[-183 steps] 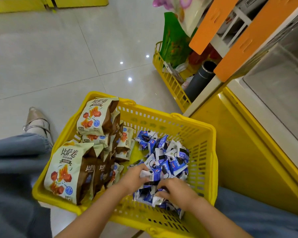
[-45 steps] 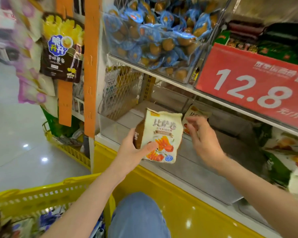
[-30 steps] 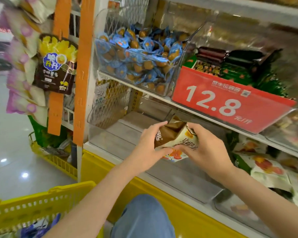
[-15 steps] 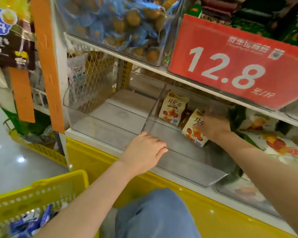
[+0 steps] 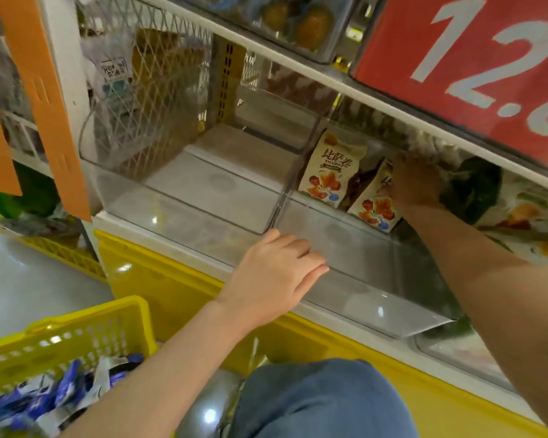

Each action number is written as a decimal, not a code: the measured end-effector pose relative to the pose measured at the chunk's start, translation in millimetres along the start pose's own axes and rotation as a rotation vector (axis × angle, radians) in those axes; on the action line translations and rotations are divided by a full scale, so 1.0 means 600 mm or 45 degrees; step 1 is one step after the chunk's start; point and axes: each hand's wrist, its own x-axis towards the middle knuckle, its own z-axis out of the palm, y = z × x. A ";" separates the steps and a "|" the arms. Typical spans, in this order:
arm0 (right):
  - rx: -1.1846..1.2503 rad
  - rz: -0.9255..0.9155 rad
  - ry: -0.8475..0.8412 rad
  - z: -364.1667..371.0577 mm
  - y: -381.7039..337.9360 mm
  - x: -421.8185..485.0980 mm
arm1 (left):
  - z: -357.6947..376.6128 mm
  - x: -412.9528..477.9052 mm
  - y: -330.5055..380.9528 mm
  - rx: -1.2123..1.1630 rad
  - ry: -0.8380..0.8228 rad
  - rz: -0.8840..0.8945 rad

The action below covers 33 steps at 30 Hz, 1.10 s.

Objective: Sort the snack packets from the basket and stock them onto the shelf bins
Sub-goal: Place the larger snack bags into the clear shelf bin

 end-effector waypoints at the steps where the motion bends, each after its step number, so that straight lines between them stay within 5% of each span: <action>1: 0.067 0.019 0.009 0.002 -0.003 -0.003 | 0.001 0.000 0.001 0.006 0.008 -0.005; 9: 0.390 0.081 -0.128 -0.026 -0.038 -0.049 | -0.010 0.000 0.015 0.071 -0.046 -0.079; 14: 0.844 -0.265 -0.118 -0.084 -0.099 -0.157 | -0.028 0.000 0.032 0.111 -0.087 -0.144; 18: 1.105 -0.361 -0.321 -0.127 -0.128 -0.240 | -0.042 -0.017 0.043 0.145 -0.105 -0.182; 25: 0.784 -0.730 -0.223 -0.172 -0.136 -0.354 | -0.111 -0.113 0.036 0.159 0.010 -0.404; 33: 0.969 -1.062 -0.122 -0.216 -0.322 -0.449 | -0.242 -0.374 -0.048 0.422 0.197 -1.001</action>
